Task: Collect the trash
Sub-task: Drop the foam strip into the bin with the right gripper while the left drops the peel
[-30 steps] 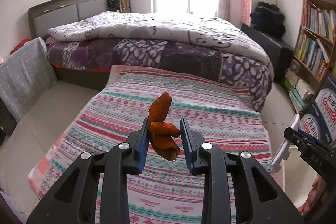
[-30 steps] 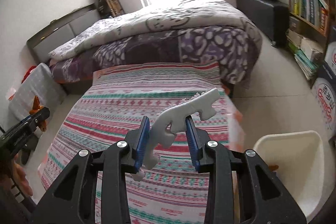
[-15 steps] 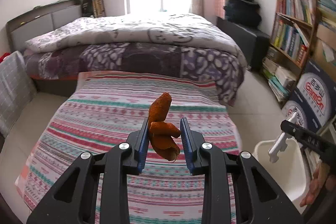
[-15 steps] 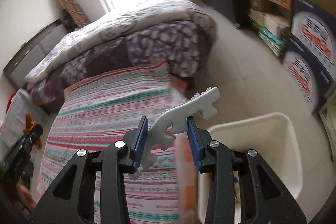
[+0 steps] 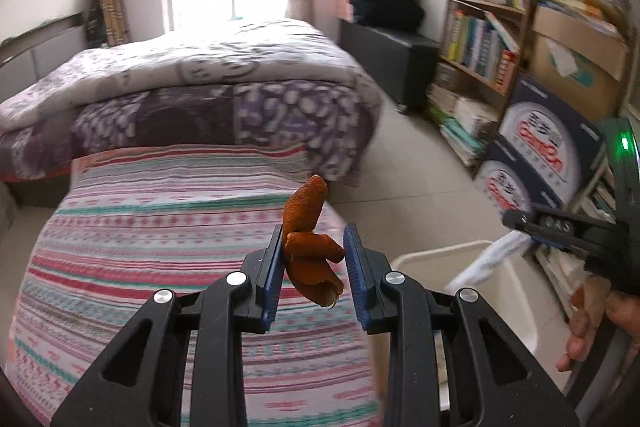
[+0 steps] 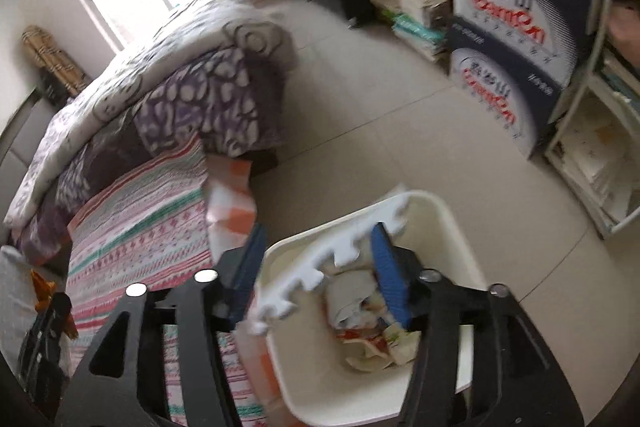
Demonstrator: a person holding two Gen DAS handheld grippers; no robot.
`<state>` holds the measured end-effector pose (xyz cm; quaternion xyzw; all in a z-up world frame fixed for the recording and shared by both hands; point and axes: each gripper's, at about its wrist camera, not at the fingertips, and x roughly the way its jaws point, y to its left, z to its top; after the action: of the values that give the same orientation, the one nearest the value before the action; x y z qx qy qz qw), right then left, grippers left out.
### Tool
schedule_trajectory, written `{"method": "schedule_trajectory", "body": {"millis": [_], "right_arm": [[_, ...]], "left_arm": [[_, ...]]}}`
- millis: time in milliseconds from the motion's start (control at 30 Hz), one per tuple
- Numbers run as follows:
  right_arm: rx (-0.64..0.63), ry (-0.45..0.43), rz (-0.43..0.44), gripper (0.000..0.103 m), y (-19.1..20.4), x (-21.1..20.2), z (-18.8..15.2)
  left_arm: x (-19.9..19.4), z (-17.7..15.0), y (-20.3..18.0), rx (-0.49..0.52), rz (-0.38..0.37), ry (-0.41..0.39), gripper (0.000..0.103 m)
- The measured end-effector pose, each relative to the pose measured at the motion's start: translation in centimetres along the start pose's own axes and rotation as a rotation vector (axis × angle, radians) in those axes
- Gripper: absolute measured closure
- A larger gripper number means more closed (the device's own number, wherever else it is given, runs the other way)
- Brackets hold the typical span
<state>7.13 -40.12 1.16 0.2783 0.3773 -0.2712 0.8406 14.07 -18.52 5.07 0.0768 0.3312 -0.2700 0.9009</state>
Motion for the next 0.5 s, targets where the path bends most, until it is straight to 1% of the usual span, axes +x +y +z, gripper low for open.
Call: {"method": "schedule_trajectory", "body": {"millis": [67, 167, 233, 267, 367, 400, 467, 500], "right_arm": [[0.005, -0.03, -0.022, 0.038, -0.9, -0.6, 0.4], [0.039, -0.077, -0.05, 0.032, -2.9, -1.6, 1.1], [0.052, -0.085, -0.055, 0.029, -3.5, -1.8, 1.3], [0.081, -0.093, -0.062, 0.026, -4.4, -2.0, 1.5], [0.106, -0.096, -0.066, 0.024, -5.1, -2.0, 1.6], [0.117, -0.096, -0.067, 0.024, -5.4, -2.0, 1.6], [0.136, -0.095, -0.061, 0.023, -5.7, -2.1, 1.7], [0.136, -0.095, -0.061, 0.023, -5.7, -2.1, 1.7]], "left_arm": [[0.2, 0.0, -1.5, 0.021, -0.025, 0.003, 0.072], [0.7, -0.3, -3.7, 0.052, -0.072, 0.016, 0.072], [1.0, -0.6, -5.0, 0.065, -0.109, 0.031, 0.072], [1.2, -0.9, -5.7, 0.072, -0.132, 0.041, 0.072], [1.8, -1.6, -7.5, 0.088, -0.204, 0.083, 0.072], [2.0, -2.0, -8.0, 0.085, -0.241, 0.103, 0.069], [2.4, -2.5, -8.2, 0.06, -0.319, 0.139, 0.056], [2.5, -2.6, -8.3, 0.046, -0.349, 0.157, 0.042]]}}
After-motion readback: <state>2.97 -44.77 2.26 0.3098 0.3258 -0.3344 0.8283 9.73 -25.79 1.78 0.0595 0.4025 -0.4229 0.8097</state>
